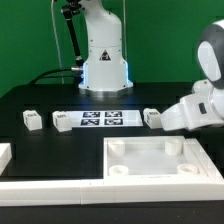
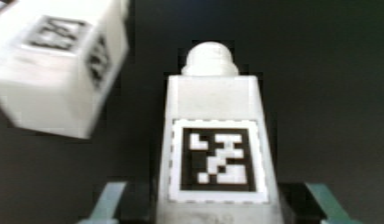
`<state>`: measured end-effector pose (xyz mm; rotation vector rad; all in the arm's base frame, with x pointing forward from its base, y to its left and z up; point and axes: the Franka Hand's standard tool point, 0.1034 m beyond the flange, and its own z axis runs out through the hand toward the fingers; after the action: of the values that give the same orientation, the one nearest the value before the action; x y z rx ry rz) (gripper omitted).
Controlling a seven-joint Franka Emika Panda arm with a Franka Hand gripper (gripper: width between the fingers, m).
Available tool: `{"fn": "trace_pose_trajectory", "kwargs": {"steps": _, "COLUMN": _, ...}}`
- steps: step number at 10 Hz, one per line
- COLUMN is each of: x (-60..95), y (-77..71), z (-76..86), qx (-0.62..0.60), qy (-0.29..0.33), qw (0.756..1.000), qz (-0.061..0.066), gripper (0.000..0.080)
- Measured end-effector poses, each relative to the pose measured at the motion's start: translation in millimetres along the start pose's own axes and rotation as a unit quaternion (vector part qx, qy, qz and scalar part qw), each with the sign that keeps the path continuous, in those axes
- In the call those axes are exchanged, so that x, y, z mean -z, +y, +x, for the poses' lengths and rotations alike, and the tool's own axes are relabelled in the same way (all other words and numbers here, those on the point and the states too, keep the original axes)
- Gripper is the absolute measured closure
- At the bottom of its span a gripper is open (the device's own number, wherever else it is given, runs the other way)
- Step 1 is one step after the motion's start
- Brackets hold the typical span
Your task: Assemble square table
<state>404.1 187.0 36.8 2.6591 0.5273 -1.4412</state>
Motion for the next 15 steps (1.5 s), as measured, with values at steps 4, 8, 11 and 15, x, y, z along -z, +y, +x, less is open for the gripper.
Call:
{"fn": "trace_pose_trajectory", "kwargs": {"steps": 4, "x": 57.6, "y": 29.9, "z": -68.5, "qx": -0.004, "qy": 0.042, "qw": 0.999, "qz": -0.004, "gripper": 0.0508}}
{"fn": "trace_pose_trajectory", "kwargs": {"steps": 8, "x": 65.6, "y": 31.9, "z": -55.0, "qx": -0.009, "qy": 0.137, "qw": 0.99, "qz": -0.009, "gripper": 0.0508}}
{"fn": "trace_pose_trajectory", "kwargs": {"steps": 11, "x": 132.0, "y": 69.9, "z": -63.2, "qx": 0.014, "qy": 0.261, "qw": 0.965, "qz": -0.024, "gripper": 0.0508}}
{"fn": "trace_pose_trajectory", "kwargs": {"steps": 15, "x": 148.9, "y": 90.2, "z": -75.9, "qx": 0.028, "qy": 0.395, "qw": 0.917, "qz": -0.053, "gripper": 0.0508}}
